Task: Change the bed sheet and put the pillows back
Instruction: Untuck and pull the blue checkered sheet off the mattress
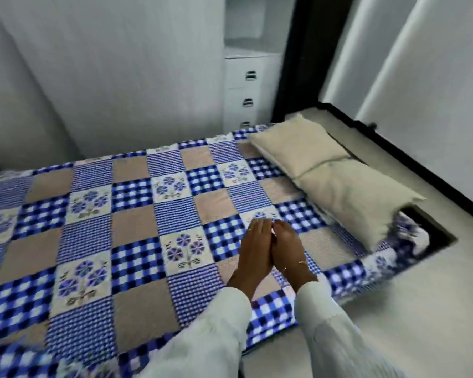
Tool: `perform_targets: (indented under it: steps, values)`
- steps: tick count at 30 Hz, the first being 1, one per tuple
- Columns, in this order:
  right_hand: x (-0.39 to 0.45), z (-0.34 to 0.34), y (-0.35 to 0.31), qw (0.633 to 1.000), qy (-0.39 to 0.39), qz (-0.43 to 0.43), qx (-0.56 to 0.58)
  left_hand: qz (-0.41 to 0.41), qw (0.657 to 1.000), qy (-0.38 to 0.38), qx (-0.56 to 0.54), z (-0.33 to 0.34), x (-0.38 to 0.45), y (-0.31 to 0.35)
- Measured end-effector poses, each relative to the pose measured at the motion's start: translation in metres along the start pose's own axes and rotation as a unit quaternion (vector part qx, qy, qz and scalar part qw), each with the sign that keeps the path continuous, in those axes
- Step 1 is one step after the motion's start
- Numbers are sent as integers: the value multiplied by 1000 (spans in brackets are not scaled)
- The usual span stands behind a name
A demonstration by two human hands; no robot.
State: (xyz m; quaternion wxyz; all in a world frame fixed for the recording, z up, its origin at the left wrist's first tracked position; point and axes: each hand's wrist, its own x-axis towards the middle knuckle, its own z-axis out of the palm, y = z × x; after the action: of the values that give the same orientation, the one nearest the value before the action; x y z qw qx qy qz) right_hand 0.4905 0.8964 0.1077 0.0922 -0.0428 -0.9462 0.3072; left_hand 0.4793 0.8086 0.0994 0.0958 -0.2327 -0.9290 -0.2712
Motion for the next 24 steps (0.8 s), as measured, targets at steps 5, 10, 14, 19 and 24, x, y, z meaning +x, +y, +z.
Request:
perform_targets:
  steps: [5, 10, 14, 19, 24]
  values:
    - [47, -57, 90, 995, 50, 81, -28, -7, 993, -86, -83, 72, 87, 63]
    - [96, -95, 183, 991, 19, 127, -48, -1, 981, -136, -134, 140, 149, 111]
    - [137, -126, 238, 985, 10, 159, -60, 0, 980, -154, -130, 180, 205, 147]
    - [196, -150, 309, 981, -43, 172, -83, -84, 971, -171, -143, 233, 270, 167]
    - [274, -159, 393, 975, -118, 155, -109, -317, 926, -148, -141, 299, 327, 165]
